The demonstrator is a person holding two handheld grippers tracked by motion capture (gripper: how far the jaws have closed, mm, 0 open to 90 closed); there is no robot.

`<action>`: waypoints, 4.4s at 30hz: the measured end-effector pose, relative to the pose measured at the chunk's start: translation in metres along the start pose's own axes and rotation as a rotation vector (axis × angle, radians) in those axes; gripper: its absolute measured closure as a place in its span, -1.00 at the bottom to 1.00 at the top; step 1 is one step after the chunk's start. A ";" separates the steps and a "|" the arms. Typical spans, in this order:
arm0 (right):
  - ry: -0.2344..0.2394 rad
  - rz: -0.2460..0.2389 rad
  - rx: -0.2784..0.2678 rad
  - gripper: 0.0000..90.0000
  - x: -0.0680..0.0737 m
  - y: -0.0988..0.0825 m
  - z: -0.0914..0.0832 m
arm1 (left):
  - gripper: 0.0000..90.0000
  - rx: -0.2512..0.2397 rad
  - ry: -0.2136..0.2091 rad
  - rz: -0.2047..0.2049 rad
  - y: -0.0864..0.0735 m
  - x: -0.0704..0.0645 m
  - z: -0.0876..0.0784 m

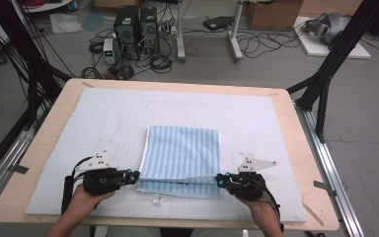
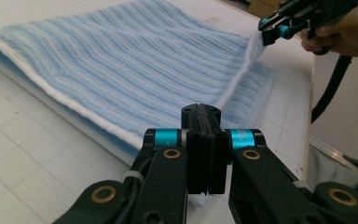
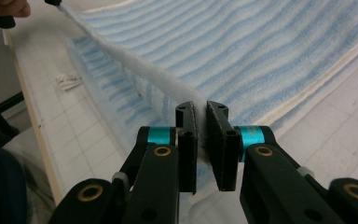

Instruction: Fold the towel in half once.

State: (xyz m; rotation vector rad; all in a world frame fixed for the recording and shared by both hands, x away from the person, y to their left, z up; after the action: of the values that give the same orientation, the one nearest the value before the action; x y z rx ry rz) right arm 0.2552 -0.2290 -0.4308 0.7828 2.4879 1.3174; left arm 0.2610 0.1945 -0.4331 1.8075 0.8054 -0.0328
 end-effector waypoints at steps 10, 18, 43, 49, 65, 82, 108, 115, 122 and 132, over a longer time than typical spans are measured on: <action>-0.026 0.053 -0.036 0.28 -0.008 -0.001 -0.007 | 0.27 -0.051 0.043 -0.055 0.007 0.009 0.002; -0.088 0.057 0.015 0.27 -0.016 0.005 0.013 | 0.26 -0.083 0.115 -0.075 0.021 0.023 0.015; -0.172 -0.042 0.195 0.56 -0.023 0.009 0.037 | 0.59 0.176 0.126 -0.070 0.006 0.016 0.050; -0.157 -0.009 0.179 0.42 -0.026 0.010 0.036 | 0.55 0.184 0.095 -0.055 0.005 0.010 0.047; -0.217 0.099 0.033 0.21 -0.066 0.036 0.042 | 0.57 -0.047 0.275 -0.113 0.072 0.086 0.080; -0.315 0.112 0.050 0.68 -0.095 0.052 0.069 | 0.69 0.048 0.443 -0.108 0.072 0.109 0.103; -0.379 0.142 -0.040 0.20 -0.104 0.043 0.027 | -0.28 -0.190 0.272 -0.098 0.077 0.090 0.045; -0.385 0.130 -0.031 -0.28 -0.091 0.033 0.015 | -0.60 -0.235 0.236 -0.085 0.066 0.083 0.029; -0.388 0.067 -0.029 -0.67 -0.081 0.033 0.009 | -0.60 -0.252 0.231 -0.065 0.063 0.079 0.021; -0.385 0.055 -0.019 -0.75 -0.085 0.029 0.006 | -0.59 -0.252 0.247 -0.063 0.061 0.083 0.017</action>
State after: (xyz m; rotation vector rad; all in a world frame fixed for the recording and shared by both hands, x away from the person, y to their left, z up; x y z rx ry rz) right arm 0.3384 -0.2580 -0.4154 1.0004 2.1615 1.0824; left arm 0.3634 0.2115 -0.4219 1.5647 0.9935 0.2454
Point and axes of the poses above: each handheld gripper's, and its own axes: z roughly forward along the jaws, y roughly out of its top, x roughly to its left, the point moved 1 cm from there along z, roughly forward along the jaws, and after that the axes turned 10 degrees about -z, right-handed, at the moved point
